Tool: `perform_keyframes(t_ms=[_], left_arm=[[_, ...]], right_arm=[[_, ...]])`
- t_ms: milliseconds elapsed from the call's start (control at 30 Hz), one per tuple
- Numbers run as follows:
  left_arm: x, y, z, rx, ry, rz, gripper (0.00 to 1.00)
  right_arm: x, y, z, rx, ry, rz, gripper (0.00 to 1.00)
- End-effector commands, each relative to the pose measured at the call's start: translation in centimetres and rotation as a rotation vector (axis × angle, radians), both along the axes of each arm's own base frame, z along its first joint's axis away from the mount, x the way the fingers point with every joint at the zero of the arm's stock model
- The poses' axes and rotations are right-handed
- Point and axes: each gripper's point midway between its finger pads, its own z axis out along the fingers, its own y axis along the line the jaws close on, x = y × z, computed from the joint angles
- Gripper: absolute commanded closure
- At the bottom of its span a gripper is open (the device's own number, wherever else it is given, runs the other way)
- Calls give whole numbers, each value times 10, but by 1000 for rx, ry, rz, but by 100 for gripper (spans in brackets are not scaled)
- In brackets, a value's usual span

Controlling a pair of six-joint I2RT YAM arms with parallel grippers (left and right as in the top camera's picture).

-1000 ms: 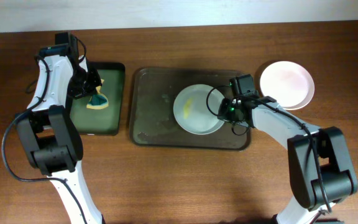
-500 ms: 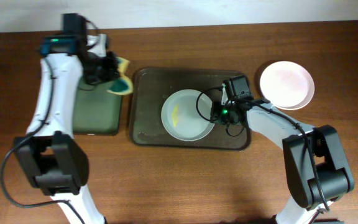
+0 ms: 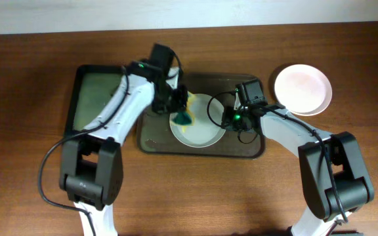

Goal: Clean dirty plates on tray and stack at the side
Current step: 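Hold the pale green plate with the right gripper and scrub it with the sponge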

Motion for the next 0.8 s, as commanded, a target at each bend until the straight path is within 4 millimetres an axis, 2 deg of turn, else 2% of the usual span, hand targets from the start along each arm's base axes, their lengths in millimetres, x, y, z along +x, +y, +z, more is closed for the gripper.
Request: perform_keyframes(t_ms=[0,100,200,467,633,767], left_arm=[[-13,-4,-29,2,67,86,100],[-15,-6,-42,-15,69,112,100],[-16,-19,-49,-61,50,93,100],[-13,-49,-42,-111,-24,31,100],[-5,-40,-54,-35,-58,57,100],[-7,-39,-79,-16,-21,57,100]], right_arm=[[5,0,-1,-8,-4,-18,96],[5,0,-1,-8,-4,-18,96],[5,0,-1,-7,-4,-18,96],[5,0,-1,-8,-4,-18,96],[3,-1,-1,-10,4,-18,96],[3,-1,-1,-10,4,-18,96]])
